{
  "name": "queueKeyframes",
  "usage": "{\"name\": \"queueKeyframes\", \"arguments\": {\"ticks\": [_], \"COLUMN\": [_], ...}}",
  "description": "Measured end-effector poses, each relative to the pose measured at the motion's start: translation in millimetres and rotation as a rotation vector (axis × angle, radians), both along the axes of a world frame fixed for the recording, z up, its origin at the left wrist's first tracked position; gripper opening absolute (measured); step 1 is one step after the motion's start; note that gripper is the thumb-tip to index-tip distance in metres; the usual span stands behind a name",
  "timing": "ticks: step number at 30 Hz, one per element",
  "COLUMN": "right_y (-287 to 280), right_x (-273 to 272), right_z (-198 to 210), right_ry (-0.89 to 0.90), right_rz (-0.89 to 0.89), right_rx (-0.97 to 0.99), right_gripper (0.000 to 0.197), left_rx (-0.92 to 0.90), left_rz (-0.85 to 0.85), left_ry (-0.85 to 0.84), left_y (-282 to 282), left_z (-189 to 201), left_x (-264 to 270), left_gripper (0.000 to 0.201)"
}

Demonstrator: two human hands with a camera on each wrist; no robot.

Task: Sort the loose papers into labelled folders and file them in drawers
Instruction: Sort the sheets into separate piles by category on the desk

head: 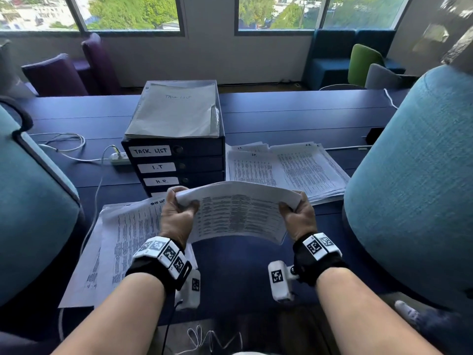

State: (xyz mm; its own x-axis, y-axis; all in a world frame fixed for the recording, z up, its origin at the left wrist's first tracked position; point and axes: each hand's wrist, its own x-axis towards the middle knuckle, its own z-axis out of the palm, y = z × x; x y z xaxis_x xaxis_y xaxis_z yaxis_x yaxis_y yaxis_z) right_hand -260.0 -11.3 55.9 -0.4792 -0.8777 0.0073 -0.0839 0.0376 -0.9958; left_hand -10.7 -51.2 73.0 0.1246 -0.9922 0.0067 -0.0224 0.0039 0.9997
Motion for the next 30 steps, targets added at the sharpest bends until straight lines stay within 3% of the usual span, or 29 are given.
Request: {"name": "queueKeyframes", "arguments": {"ticks": [5,8,11,14,17,20,22,26,28,30], "right_y": [1.7,5.6,-4.6,-15.5,-28.5,-40.9,-46.3,-48.3,-48.0,-46.3], "right_x": [-0.7,2.9,2.0,12.6,25.4,20.4,7.7,-6.5,-5.0,0.6], "right_z": [-22.7,-19.9,16.4,66.7,91.3,90.4,80.3,48.5,31.2,19.1], "right_ry": [0.062,0.099,0.512,0.823,0.916,0.94,0.924,0.679,0.466,0.213], "right_rz": [-0.02,-0.033,0.001,0.192,0.282,0.086,-0.054,0.002,0.102,0.203], "right_rx": [0.137,0.159,0.133,-0.007,-0.202,-0.322,-0.27,-0.057,0.01,0.084], "right_gripper": [0.029,0.025,0.007,0.016,0.017,0.013,0.024,0.071,0.073,0.059], "left_rx": [0.111,0.037,-0.204,-0.218,-0.209,-0.146,-0.033,0.143,0.205,0.246], "left_rz": [0.011,0.036,0.105,-0.027,-0.195,-0.165,-0.146,-0.133,-0.118,-0.119], "left_ry": [-0.091,-0.333,-0.74,-0.933,-0.726,-0.463,-0.289,-0.054,0.038,0.084], "left_y": [1.1,3.1,-6.7,-16.3,-19.0,-19.9,-21.1,-20.0,-18.2,-16.8], "left_z": [-16.7,-15.8,-0.8,16.4,26.1,31.5,33.7,28.7,25.1,23.3], "left_x": [3.0,2.5,3.9,-5.0,-18.1,-17.4,-10.5,0.0,1.9,1.3], "left_gripper": [0.04,0.037,0.057,0.056,0.028,0.037,0.035,0.03,0.03,0.029]}}
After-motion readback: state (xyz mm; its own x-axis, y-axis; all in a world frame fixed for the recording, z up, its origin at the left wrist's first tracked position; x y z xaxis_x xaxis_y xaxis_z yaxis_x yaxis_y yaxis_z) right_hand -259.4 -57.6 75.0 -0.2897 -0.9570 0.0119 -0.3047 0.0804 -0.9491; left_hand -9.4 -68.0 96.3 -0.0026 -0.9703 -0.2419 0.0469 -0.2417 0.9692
